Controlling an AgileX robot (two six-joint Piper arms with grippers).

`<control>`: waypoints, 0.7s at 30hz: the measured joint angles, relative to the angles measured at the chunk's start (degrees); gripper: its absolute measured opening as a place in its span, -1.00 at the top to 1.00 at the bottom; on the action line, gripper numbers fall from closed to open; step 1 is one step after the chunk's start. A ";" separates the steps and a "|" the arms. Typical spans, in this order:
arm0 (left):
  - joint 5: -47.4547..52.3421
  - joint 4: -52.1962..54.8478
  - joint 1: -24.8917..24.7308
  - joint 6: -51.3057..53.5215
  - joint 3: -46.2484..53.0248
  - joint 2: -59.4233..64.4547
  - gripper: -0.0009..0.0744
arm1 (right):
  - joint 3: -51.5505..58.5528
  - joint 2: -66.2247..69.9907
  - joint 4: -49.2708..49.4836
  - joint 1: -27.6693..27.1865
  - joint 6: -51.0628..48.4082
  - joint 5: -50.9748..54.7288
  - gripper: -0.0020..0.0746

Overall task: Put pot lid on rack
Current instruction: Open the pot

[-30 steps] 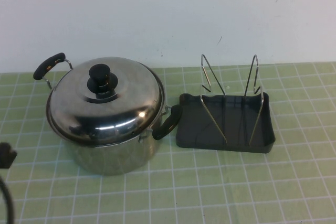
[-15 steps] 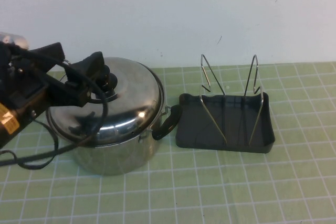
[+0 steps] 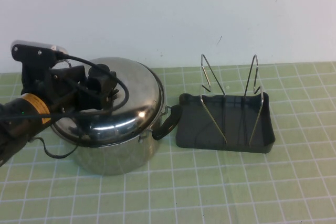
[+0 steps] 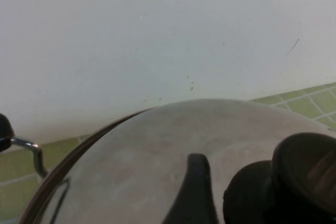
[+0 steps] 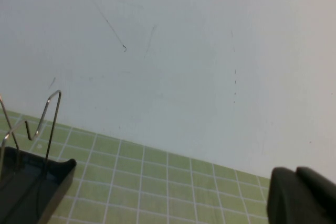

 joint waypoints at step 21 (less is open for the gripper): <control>-0.87 -3.97 -1.53 4.94 -0.14 -5.44 0.10 | -6.79 2.93 6.62 0.00 -4.75 3.44 0.95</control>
